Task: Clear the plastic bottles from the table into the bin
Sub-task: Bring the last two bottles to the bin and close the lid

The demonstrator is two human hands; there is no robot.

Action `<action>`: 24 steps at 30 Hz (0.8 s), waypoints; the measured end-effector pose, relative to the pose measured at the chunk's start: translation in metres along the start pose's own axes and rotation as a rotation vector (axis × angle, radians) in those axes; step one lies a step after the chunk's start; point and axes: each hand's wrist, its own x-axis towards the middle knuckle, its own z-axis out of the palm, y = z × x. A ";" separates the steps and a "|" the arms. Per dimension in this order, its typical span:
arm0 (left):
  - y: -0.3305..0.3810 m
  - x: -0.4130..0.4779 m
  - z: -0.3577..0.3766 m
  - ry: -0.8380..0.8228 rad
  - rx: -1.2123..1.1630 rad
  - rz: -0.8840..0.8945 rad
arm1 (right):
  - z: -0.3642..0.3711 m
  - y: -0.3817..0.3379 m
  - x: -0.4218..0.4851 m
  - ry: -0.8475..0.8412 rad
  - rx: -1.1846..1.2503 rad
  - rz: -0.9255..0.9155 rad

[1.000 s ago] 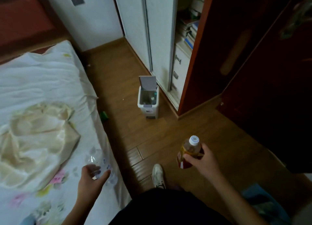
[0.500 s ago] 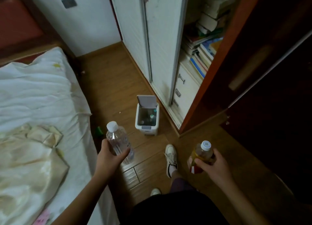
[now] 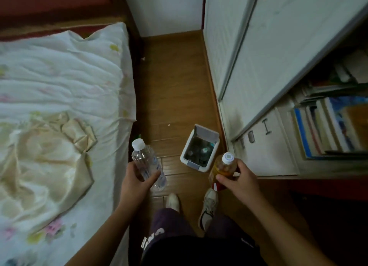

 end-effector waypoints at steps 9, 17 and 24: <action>-0.030 0.118 0.079 -0.257 0.093 -0.049 | 0.056 0.010 0.110 -0.027 0.018 0.125; -0.107 0.216 0.219 -0.422 0.143 0.016 | 0.120 0.091 0.220 0.079 0.163 0.197; -0.153 0.252 0.309 -0.446 0.084 0.007 | 0.145 0.157 0.282 0.144 0.166 0.191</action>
